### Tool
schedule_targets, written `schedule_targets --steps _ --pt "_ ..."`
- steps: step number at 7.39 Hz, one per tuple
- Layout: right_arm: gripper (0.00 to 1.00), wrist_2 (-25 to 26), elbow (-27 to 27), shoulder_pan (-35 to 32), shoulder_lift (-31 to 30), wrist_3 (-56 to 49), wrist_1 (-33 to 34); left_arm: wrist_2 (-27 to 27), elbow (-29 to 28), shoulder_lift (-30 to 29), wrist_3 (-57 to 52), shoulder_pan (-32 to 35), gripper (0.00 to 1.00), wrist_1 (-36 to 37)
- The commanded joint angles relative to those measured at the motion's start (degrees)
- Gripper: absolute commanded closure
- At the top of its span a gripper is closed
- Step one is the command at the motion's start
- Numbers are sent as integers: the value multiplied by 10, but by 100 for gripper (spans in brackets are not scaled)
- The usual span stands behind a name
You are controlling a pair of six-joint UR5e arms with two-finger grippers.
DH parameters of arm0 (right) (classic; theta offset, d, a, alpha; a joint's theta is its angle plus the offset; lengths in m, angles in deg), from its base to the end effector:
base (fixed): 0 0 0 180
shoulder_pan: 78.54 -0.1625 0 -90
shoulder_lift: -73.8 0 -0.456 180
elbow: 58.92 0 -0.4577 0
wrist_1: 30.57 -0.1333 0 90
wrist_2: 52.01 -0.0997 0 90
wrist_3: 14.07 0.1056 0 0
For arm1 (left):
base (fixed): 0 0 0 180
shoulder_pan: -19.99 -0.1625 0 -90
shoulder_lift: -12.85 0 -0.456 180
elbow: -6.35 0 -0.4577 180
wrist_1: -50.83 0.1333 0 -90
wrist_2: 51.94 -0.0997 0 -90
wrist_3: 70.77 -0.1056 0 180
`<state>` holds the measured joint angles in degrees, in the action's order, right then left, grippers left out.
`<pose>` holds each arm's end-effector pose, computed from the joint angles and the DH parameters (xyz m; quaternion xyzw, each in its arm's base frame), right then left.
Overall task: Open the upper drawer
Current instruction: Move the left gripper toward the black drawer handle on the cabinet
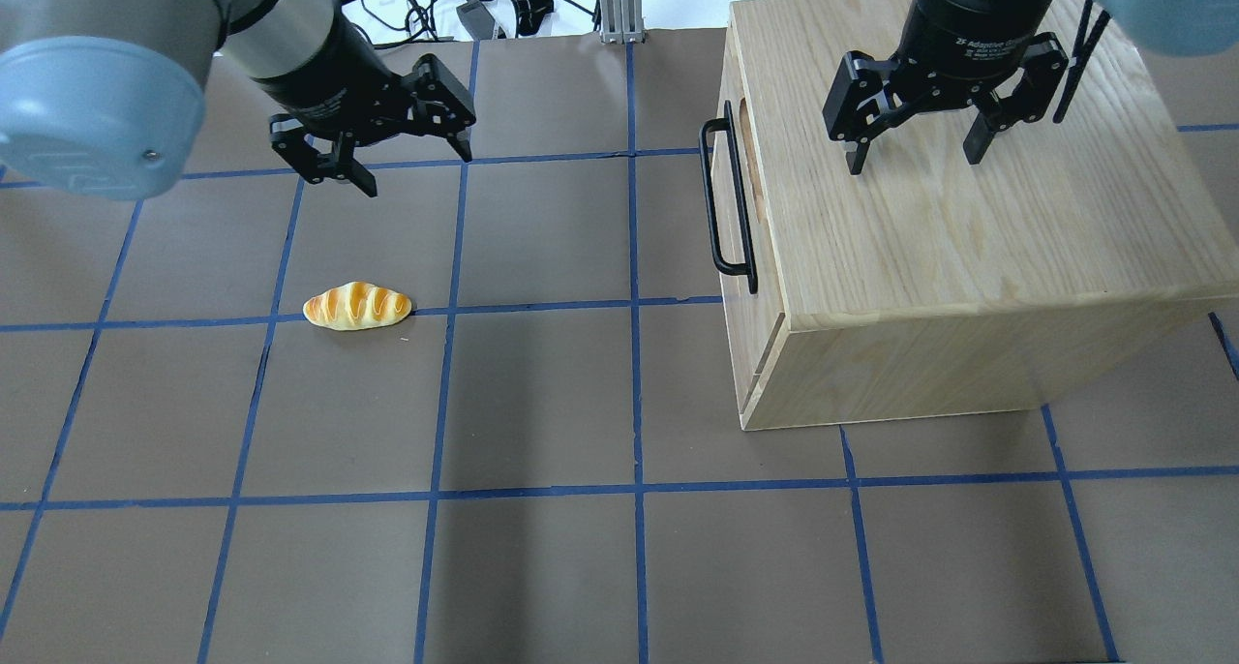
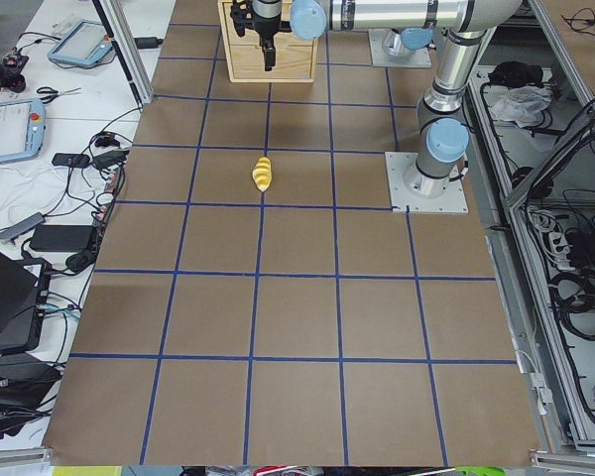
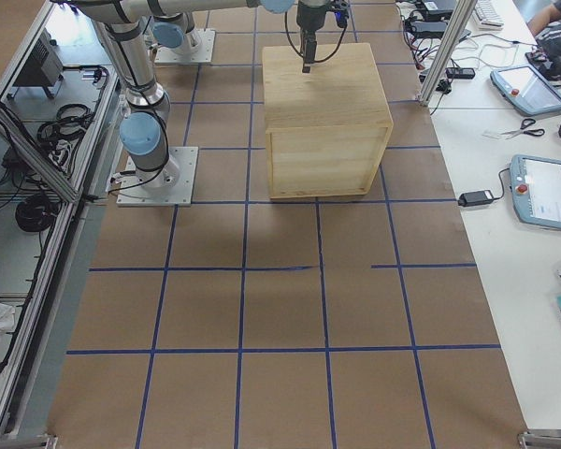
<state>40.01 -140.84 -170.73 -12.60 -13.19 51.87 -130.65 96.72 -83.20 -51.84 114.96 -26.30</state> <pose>0.1516 -0.5734 0.5426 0.0119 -0.9994 -0.0264 0.0183 -0.2066 -0.5979 0.4731 0.1152 -0.9869 0.0344 0.1077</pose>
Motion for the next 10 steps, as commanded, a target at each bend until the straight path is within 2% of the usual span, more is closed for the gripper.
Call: schedule_targets --steps 1,3,5,8,10 --pt "0 0 0 0 0 0 0 13 -3 -36 83 49 0 73" --pt "0 0 0 0 0 0 0 12 -4 -56 131 83 0 87" --pt "0 0 -1 0 0 0 0 14 -5 -70 205 123 0 144" --pt "0 0 0 0 0 0 0 14 -5 -92 233 163 0 150" --pt "0 0 0 0 0 0 0 15 -6 -92 233 166 0 152"
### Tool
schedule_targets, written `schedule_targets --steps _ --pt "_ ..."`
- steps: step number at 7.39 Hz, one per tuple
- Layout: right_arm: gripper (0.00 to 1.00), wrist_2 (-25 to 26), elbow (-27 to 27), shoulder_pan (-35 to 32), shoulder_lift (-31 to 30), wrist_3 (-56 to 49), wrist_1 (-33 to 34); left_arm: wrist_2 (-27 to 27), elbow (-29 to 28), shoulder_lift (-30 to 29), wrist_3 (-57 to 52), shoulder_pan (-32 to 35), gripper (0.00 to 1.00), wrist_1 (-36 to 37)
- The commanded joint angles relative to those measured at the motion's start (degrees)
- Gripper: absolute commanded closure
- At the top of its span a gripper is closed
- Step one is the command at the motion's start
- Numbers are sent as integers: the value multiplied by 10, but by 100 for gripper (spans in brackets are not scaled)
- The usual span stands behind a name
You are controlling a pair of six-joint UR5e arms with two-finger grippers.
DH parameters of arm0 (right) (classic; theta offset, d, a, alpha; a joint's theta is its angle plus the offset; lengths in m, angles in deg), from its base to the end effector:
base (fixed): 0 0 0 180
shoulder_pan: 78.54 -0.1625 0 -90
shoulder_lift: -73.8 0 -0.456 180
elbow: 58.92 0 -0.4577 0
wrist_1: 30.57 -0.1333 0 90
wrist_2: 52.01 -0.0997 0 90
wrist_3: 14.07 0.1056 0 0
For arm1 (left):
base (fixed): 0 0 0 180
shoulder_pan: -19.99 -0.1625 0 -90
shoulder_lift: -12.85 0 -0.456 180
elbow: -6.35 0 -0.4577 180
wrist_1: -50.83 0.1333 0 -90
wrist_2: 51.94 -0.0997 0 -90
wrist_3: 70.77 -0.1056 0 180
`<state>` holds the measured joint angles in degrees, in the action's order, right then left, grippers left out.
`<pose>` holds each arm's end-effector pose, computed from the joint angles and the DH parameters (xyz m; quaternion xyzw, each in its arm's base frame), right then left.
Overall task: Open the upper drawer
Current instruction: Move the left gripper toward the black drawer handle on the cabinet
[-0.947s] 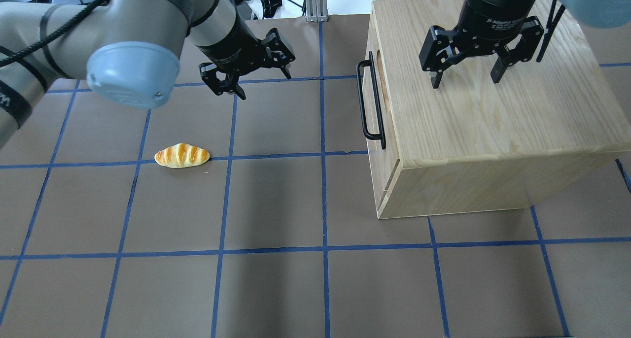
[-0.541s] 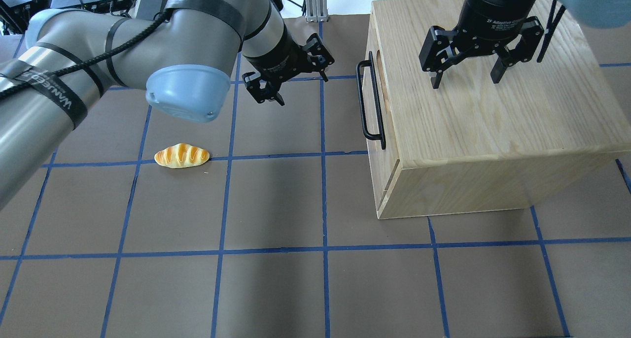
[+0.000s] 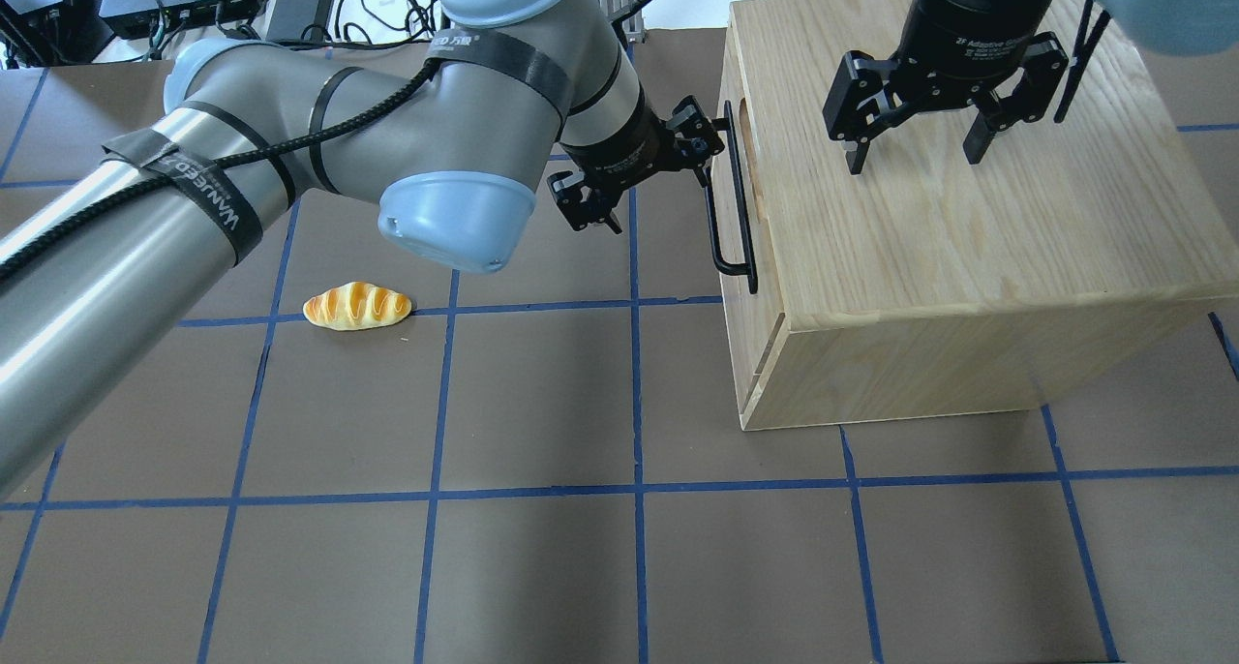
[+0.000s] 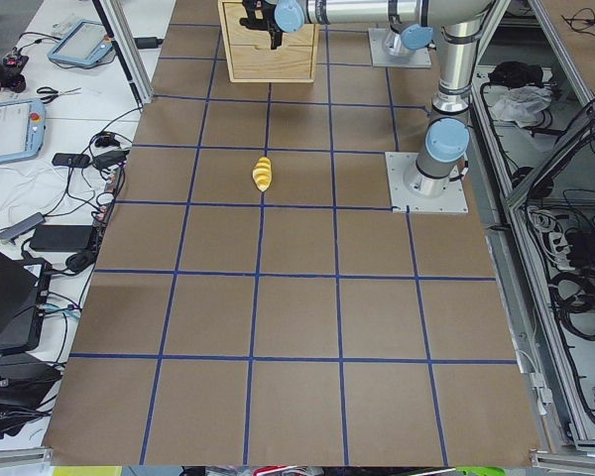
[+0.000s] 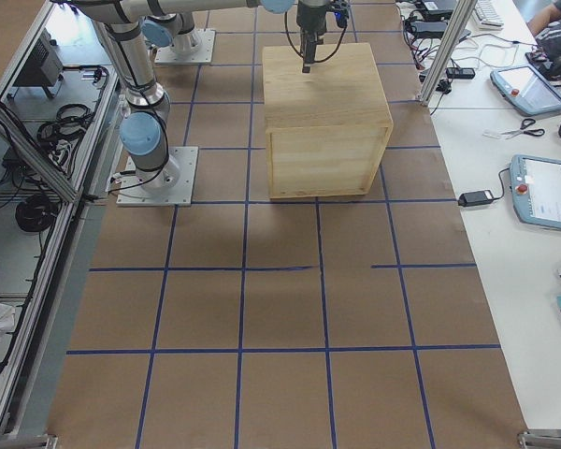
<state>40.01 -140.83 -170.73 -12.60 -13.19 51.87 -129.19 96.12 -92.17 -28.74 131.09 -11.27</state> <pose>0.1516 -0.5735 0.5427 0.0119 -0.9994 -0.0263 0.0183 -0.3913 -0.5791 0.4084 0.1669 -0.9732 0.0389 0.1534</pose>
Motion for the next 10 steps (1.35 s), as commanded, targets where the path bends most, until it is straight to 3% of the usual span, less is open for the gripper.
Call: schedule_targets --steps 1,10 --pt "0 0 0 0 0 0 0 1 1 1 -2 5 0 -1" --pt "0 0 0 0 0 0 0 1 3 -10 -10 17 0 2"
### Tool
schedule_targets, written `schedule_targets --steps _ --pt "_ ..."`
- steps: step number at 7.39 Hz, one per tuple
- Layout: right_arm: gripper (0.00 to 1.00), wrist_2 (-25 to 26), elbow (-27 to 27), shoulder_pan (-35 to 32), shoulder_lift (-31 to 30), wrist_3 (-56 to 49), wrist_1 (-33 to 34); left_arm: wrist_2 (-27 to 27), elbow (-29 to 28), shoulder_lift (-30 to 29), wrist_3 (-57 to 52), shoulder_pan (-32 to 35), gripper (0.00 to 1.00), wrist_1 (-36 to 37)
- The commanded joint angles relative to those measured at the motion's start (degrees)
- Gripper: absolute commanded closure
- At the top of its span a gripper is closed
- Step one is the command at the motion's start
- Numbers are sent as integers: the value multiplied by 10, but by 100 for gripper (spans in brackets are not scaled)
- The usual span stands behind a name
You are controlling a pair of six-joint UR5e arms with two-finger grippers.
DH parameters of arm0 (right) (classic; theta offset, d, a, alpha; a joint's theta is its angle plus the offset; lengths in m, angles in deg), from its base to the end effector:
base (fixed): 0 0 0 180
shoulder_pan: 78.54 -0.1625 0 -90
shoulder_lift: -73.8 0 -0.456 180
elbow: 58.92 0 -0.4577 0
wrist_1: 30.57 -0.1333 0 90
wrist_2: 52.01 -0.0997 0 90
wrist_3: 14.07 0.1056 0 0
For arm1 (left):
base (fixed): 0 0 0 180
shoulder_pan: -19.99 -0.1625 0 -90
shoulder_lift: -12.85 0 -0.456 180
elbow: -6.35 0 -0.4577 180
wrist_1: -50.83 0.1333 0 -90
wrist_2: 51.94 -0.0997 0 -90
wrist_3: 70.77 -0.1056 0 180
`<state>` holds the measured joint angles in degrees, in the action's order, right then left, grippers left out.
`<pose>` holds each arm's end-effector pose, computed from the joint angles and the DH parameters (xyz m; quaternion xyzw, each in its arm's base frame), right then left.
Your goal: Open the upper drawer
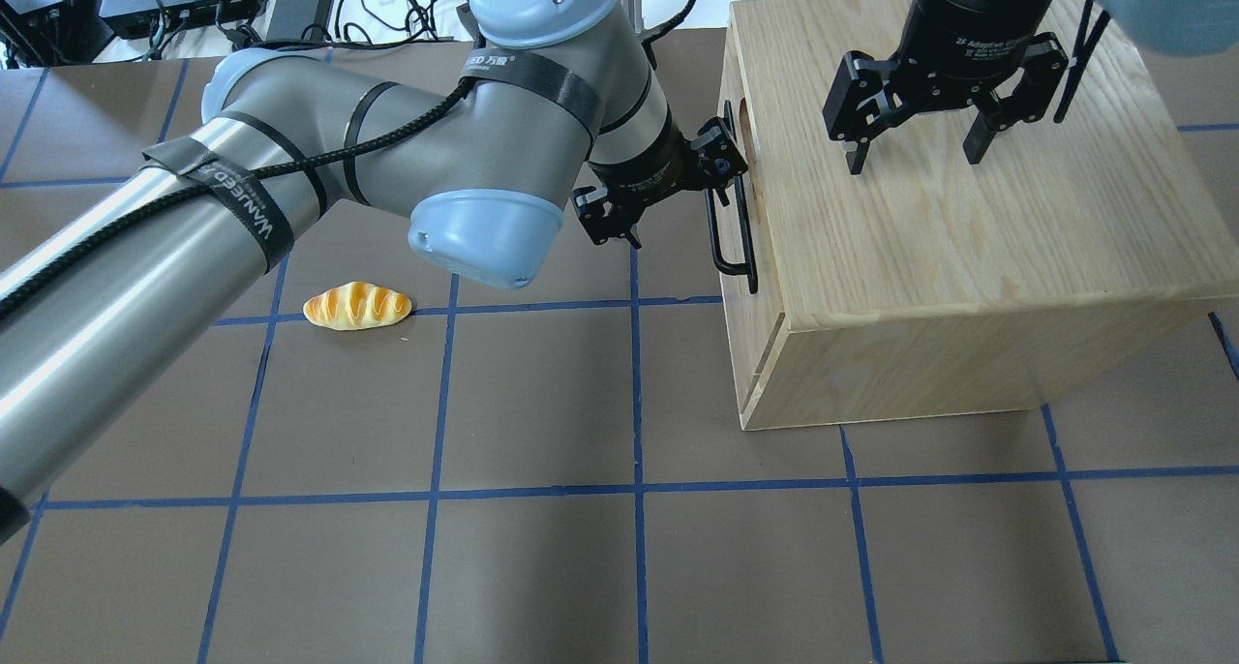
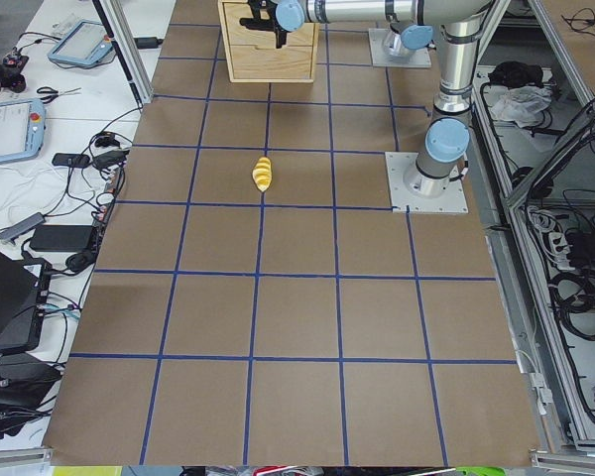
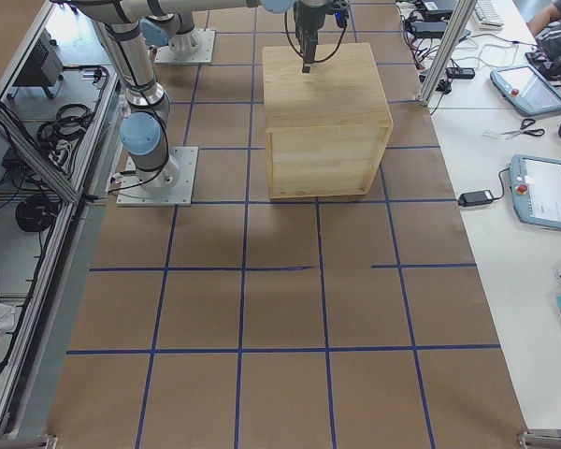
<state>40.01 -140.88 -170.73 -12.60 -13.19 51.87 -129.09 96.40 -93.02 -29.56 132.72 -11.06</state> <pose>0.1516 -0.5734 0.5422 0.0119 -0.9994 -0.0267 0.0183 -0.4089 -0.5703 0.3960 0.1469 -0.9772 0.0306 0.1503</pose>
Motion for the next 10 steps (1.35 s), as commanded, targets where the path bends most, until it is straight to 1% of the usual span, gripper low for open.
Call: schedule_targets --steps 1,10 --pt "0 0 0 0 0 0 0 -1 2 -3 -14 0 0 0" --pt "0 0 0 0 0 0 0 -2 4 -14 -31 0 0 16"
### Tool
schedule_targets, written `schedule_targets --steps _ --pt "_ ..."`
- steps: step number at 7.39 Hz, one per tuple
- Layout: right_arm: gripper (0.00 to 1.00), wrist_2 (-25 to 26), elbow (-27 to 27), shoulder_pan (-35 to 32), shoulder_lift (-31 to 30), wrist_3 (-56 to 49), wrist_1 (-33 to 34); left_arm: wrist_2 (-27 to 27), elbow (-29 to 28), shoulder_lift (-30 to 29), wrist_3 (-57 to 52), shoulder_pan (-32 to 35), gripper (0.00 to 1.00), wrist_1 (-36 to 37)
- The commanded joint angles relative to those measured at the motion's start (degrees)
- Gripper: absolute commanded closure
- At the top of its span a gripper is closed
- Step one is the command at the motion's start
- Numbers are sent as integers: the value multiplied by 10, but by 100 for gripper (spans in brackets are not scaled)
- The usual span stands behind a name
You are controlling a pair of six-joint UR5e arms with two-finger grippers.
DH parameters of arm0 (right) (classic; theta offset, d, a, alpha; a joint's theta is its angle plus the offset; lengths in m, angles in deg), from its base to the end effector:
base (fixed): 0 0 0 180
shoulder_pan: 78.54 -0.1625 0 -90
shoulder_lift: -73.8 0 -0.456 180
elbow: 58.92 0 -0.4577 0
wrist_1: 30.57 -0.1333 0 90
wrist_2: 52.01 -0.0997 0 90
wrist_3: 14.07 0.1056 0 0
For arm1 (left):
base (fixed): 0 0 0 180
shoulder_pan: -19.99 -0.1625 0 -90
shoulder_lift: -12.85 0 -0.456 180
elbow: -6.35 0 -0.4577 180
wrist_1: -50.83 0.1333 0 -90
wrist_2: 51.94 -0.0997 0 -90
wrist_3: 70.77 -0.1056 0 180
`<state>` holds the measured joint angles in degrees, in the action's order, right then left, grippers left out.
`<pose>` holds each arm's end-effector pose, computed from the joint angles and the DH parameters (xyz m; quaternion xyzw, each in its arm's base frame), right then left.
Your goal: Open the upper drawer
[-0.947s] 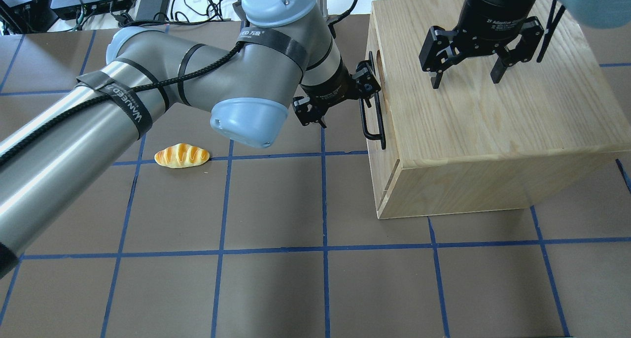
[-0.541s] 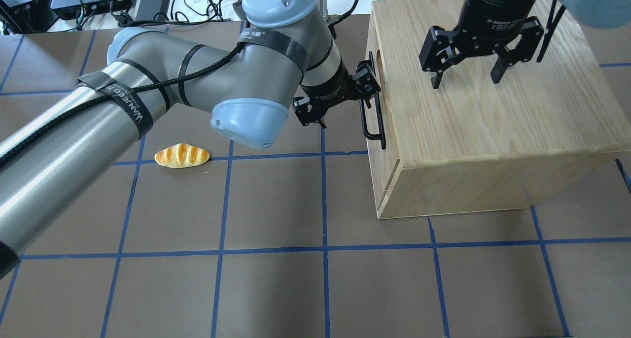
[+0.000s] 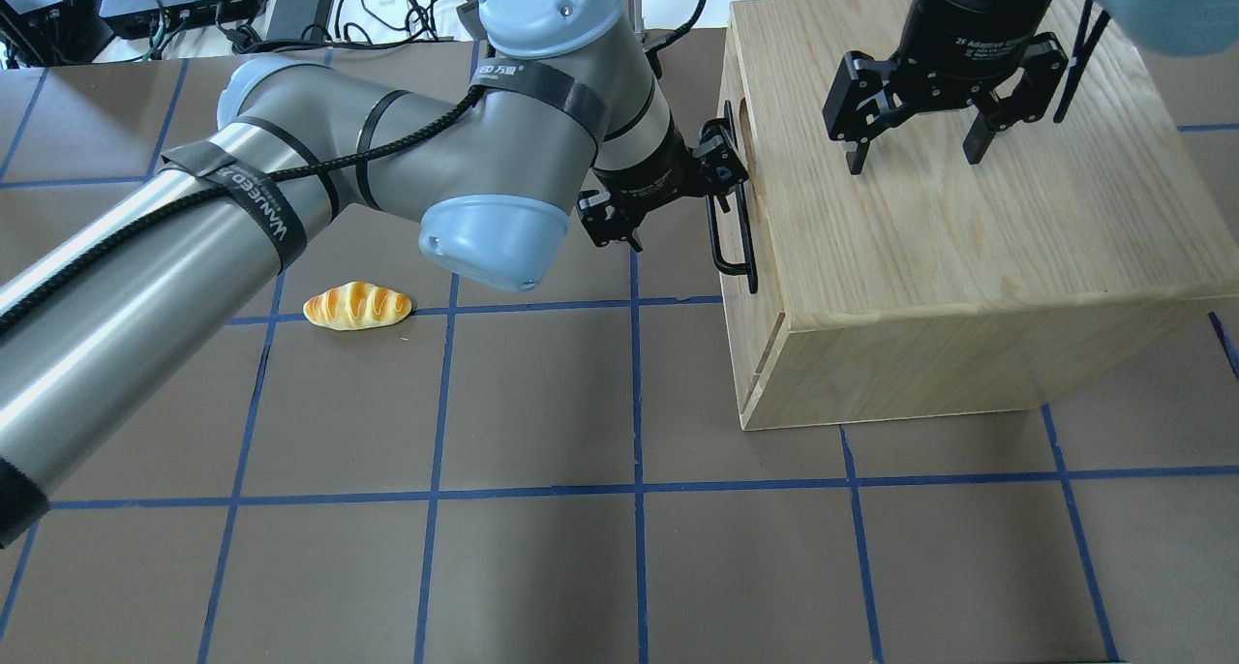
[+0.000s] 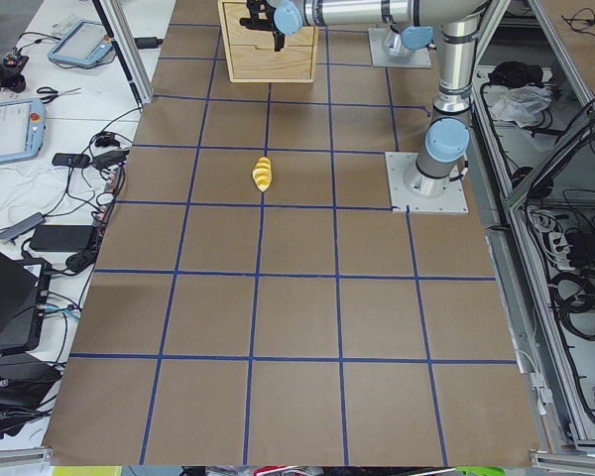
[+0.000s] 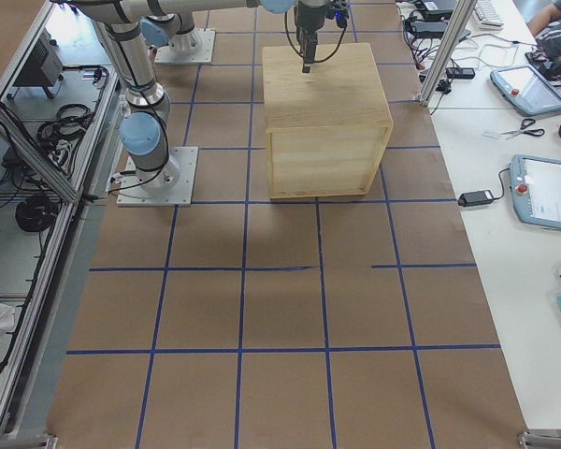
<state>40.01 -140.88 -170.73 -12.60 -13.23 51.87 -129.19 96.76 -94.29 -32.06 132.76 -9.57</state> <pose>0.1516 -0.5734 0.5422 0.0123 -0.9994 -0.0267 0.0183 -0.4114 -0.5754 0.3803 0.1255 -0.9804 0.0332 0.1482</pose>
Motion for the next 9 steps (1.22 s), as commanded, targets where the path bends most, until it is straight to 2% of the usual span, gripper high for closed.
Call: schedule_targets --steps 1,3,9 --pt "0 0 0 0 0 0 0 -1 -2 0 -8 0 0 2" --pt "0 0 0 0 0 0 0 -1 -4 -4 -10 -1 0 22" --pt "0 0 0 0 0 0 0 -1 1 -11 -12 -1 0 24"
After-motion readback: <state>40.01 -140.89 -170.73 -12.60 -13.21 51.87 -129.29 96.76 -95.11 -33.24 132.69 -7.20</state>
